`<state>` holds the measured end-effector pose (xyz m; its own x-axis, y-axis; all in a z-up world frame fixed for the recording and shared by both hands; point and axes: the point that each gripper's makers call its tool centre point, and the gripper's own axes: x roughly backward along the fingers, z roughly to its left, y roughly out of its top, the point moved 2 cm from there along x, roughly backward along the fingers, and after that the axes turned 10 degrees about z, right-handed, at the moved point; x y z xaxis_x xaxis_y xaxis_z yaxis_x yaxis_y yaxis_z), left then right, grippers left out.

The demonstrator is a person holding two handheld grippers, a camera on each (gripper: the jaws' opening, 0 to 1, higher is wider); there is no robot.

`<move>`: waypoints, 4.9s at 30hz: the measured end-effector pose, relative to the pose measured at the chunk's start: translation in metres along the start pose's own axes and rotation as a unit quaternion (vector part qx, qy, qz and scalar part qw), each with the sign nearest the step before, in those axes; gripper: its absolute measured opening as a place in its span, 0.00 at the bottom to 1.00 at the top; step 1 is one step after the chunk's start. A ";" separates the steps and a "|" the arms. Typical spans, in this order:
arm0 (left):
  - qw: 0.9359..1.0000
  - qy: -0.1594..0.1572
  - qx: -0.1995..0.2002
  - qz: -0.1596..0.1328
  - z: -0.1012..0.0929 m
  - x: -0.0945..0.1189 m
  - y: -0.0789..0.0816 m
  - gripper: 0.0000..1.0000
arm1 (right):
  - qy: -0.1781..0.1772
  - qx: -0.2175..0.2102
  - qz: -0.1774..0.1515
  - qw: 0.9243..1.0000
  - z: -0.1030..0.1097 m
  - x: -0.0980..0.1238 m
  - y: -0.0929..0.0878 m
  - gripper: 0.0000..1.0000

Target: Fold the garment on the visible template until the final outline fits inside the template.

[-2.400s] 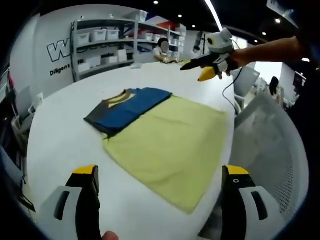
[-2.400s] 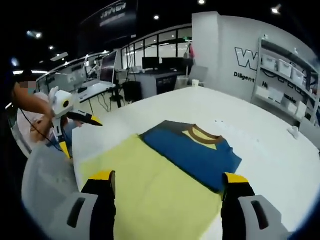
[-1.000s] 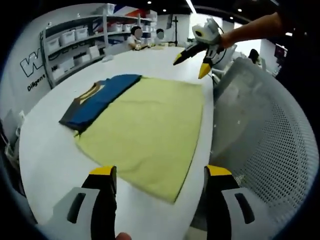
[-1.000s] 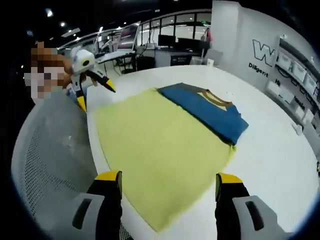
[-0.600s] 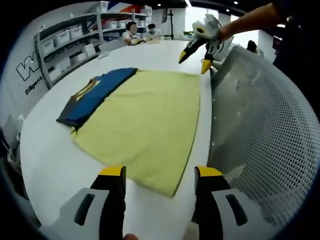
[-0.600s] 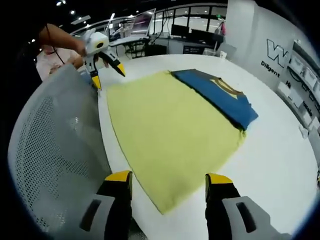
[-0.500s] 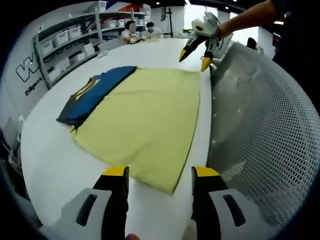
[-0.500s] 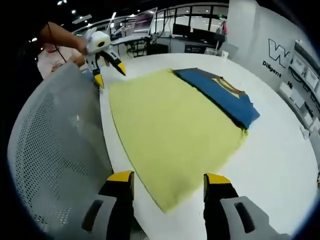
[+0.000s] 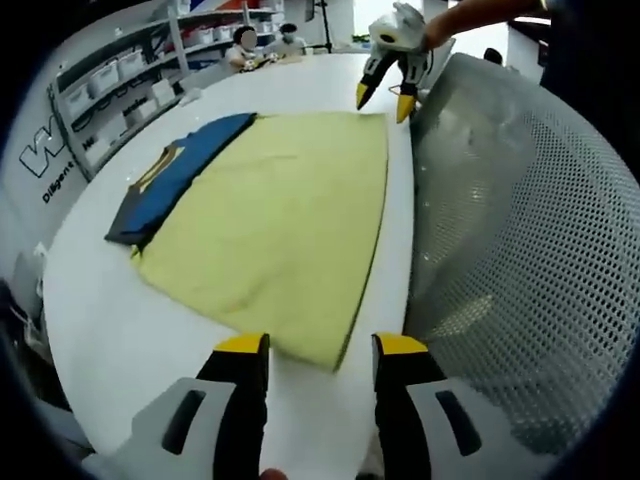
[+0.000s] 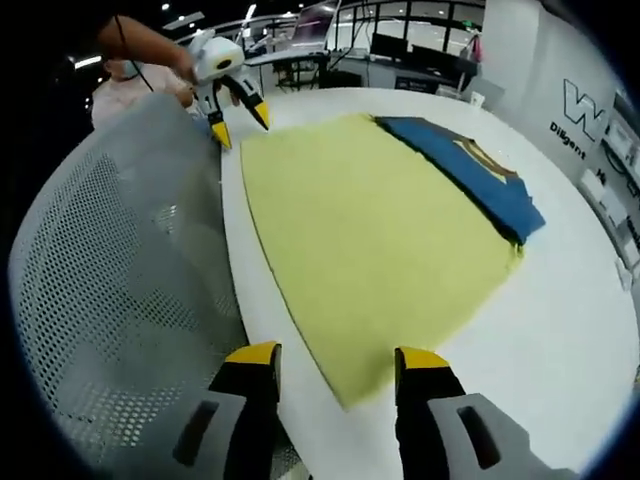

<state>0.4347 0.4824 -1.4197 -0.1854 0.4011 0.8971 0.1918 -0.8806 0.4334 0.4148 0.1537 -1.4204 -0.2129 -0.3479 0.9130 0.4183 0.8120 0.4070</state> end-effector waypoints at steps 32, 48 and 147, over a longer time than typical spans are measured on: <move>0.997 -0.030 -0.047 0.051 0.000 -0.007 -0.001 0.20 | 0.033 0.110 0.060 0.992 0.000 -0.009 -0.004 0.13; 0.997 -0.012 -0.032 0.067 0.010 -0.011 0.003 0.03 | 0.010 0.105 0.066 0.992 -0.009 -0.011 -0.001 0.00; 0.978 -0.104 0.177 -0.041 0.093 0.100 0.084 0.00 | 0.015 0.043 0.058 0.997 -0.078 0.108 0.084 0.00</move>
<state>0.5219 0.4723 -1.2855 -0.0217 0.5424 0.8398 0.5134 -0.7147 0.4749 0.4959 0.1477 -1.2856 -0.1398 -0.2629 0.9546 0.3614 0.8841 0.2964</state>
